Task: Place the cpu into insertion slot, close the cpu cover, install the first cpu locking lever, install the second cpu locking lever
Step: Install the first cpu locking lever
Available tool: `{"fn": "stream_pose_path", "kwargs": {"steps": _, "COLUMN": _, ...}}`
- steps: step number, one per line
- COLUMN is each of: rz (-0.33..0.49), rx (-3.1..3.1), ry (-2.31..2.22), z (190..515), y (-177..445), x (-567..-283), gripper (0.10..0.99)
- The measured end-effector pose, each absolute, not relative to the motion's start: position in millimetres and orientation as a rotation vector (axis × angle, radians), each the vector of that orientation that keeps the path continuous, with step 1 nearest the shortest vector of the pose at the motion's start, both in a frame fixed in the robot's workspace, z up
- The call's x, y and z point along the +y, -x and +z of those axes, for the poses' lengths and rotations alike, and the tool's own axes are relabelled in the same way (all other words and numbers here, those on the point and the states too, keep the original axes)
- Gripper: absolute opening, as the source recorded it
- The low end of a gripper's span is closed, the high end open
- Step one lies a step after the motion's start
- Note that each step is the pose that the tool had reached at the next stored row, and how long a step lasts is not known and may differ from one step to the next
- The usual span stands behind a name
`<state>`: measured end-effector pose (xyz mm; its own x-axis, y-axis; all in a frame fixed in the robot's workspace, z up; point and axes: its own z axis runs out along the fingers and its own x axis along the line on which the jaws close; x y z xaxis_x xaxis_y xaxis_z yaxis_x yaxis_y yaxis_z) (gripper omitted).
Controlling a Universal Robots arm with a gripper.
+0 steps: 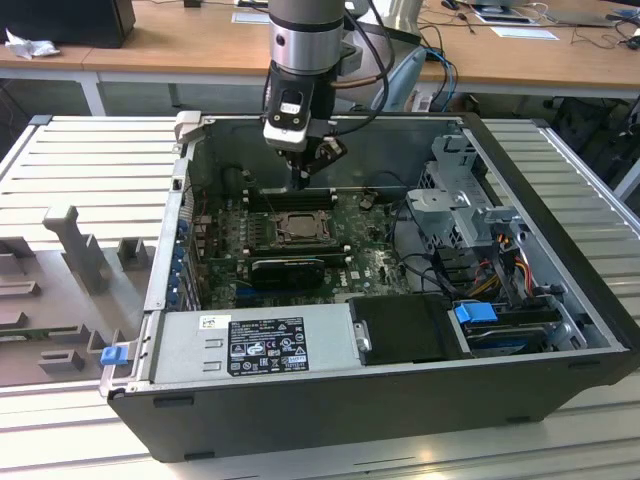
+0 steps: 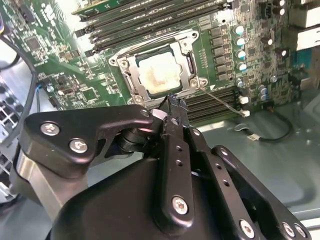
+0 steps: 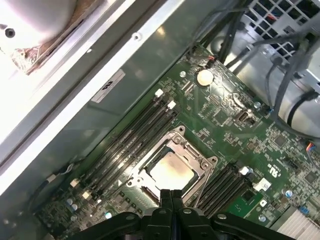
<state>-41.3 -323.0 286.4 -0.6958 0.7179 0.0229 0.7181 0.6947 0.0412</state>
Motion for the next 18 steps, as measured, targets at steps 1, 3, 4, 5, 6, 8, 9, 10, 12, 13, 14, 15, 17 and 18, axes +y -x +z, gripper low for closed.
{"fn": "stream_pose_path", "kwargs": {"steps": 1, "rz": -0.073, "rx": -2.893, "ry": 1.208, "z": 286.4, "y": 41.3, "x": -323.0, "gripper": 0.106}}
{"fn": "stream_pose_path", "kwargs": {"steps": 3, "rz": -0.073, "rx": -2.907, "ry": 1.174, "z": 286.5, "y": 41.3, "x": -323.0, "gripper": 0.106}}
{"fn": "stream_pose_path", "kwargs": {"steps": 4, "rz": -0.073, "rx": -2.913, "ry": 1.158, "z": 286.5, "y": 41.3, "x": -323.0, "gripper": 0.106}}
{"fn": "stream_pose_path", "kwargs": {"steps": 5, "rz": -0.073, "rx": -2.920, "ry": 1.139, "z": 286.5, "y": 41.3, "x": -323.0, "gripper": 0.106}}
{"fn": "stream_pose_path", "kwargs": {"steps": 6, "rz": -0.073, "rx": -2.925, "ry": 1.126, "z": 286.5, "y": 41.3, "x": -323.0, "gripper": 0.106}}
{"fn": "stream_pose_path", "kwargs": {"steps": 8, "rz": -0.073, "rx": -2.936, "ry": 1.095, "z": 286.4, "y": 41.3, "x": -323.0, "gripper": 0.106}}
{"fn": "stream_pose_path", "kwargs": {"steps": 9, "rz": -0.073, "rx": -2.945, "ry": 1.069, "z": 286.4, "y": 41.3, "x": -323.0, "gripper": 0.106}}
{"fn": "stream_pose_path", "kwargs": {"steps": 10, "rz": -0.073, "rx": -2.951, "ry": 1.052, "z": 286.4, "y": 41.3, "x": -323.0, "gripper": 0.106}}
{"fn": "stream_pose_path", "kwargs": {"steps": 12, "rz": -0.073, "rx": -2.959, "ry": 1.029, "z": 286.3, "y": 41.3, "x": -323.0, "gripper": 0.106}}
{"fn": "stream_pose_path", "kwargs": {"steps": 13, "rz": -0.073, "rx": -2.966, "ry": 1.007, "z": 286.2, "y": 41.3, "x": -323.0, "gripper": 0.106}}
{"fn": "stream_pose_path", "kwargs": {"steps": 14, "rz": -0.072, "rx": -2.972, "ry": 0.989, "z": 286.2, "y": 41.3, "x": -323.0, "gripper": 0.106}}
{"fn": "stream_pose_path", "kwargs": {"steps": 15, "rz": -0.072, "rx": -2.977, "ry": 0.974, "z": 286.1, "y": 41.3, "x": -323.0, "gripper": 0.106}}
{"fn": "stream_pose_path", "kwargs": {"steps": 17, "rz": -0.072, "rx": -3.000, "ry": 0.894, "z": 285.0, "y": 41.3, "x": -323.0, "gripper": 0.106}}
{"fn": "stream_pose_path", "kwargs": {"steps": 18, "rz": -0.072, "rx": -3.009, "ry": 0.862, "z": 284.4, "y": 41.3, "x": -323.0, "gripper": 0.106}}
